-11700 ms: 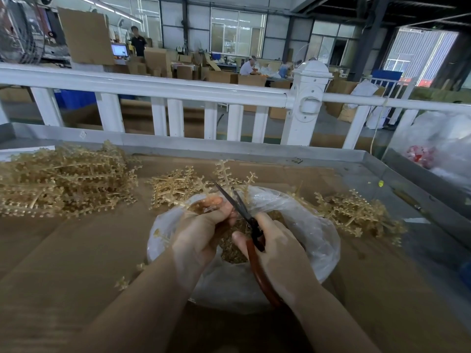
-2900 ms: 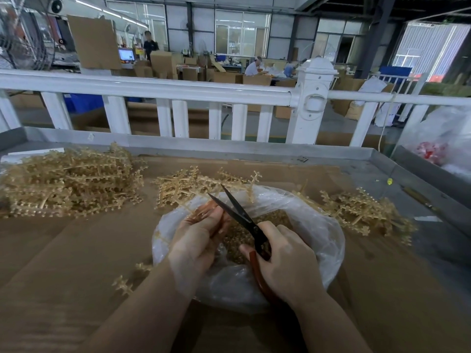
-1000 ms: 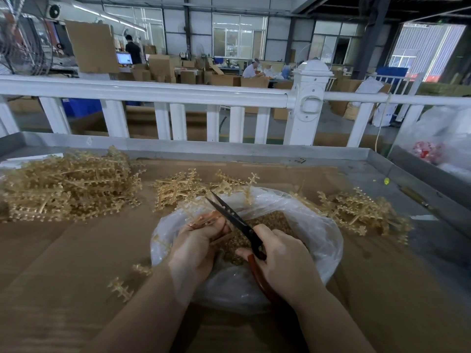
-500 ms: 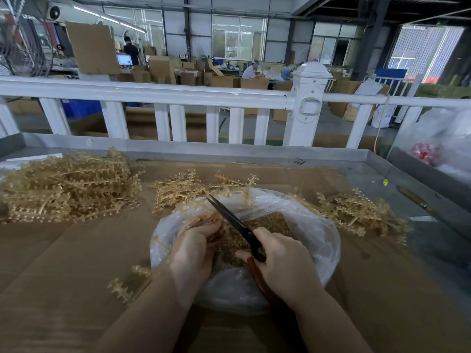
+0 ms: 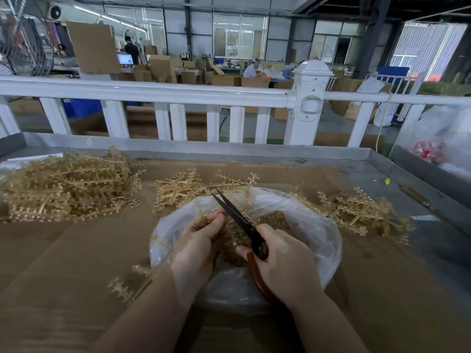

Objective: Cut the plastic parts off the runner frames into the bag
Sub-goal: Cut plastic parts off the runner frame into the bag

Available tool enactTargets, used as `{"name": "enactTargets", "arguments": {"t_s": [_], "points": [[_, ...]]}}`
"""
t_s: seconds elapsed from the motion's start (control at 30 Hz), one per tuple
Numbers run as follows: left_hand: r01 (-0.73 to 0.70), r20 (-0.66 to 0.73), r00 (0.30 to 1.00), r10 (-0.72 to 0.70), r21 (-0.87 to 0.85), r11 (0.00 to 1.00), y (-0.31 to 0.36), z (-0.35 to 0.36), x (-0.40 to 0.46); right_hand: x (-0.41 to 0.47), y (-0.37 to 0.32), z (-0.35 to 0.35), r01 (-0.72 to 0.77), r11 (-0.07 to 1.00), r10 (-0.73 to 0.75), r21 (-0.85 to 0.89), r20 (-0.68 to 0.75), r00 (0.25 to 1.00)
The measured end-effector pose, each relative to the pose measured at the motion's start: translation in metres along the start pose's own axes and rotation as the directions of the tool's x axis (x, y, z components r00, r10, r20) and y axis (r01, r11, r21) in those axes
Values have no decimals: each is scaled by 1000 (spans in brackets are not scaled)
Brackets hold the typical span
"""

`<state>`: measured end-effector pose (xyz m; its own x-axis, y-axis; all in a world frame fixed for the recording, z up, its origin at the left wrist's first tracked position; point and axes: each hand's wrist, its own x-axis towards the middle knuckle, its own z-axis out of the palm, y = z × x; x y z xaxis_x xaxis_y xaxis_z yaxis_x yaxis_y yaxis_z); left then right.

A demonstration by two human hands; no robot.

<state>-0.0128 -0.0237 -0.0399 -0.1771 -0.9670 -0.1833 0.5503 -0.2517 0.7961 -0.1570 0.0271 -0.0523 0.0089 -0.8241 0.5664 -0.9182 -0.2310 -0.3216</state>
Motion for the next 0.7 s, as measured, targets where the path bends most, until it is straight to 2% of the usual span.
{"name": "enactTargets", "arguments": {"t_s": [0.1, 0.3, 0.5, 0.7], "points": [[13, -44, 999, -15, -41, 999, -1, 1, 3, -1, -2, -1, -3, 1000, 4, 19, -7, 1000], [42, -34, 998, -45, -71, 997, 1, -3, 7, -1, -3, -1, 7, 999, -5, -34, 52, 999], [55, 24, 998, -52, -131, 990, 1, -7, 9, -2, -4, 1, 2, 1000, 0, -18, 94, 996], [50, 58, 997, -44, -94, 994, 0, -9, 9, -3, -5, 1, -4, 1000, 7, -26, 120, 993]]}}
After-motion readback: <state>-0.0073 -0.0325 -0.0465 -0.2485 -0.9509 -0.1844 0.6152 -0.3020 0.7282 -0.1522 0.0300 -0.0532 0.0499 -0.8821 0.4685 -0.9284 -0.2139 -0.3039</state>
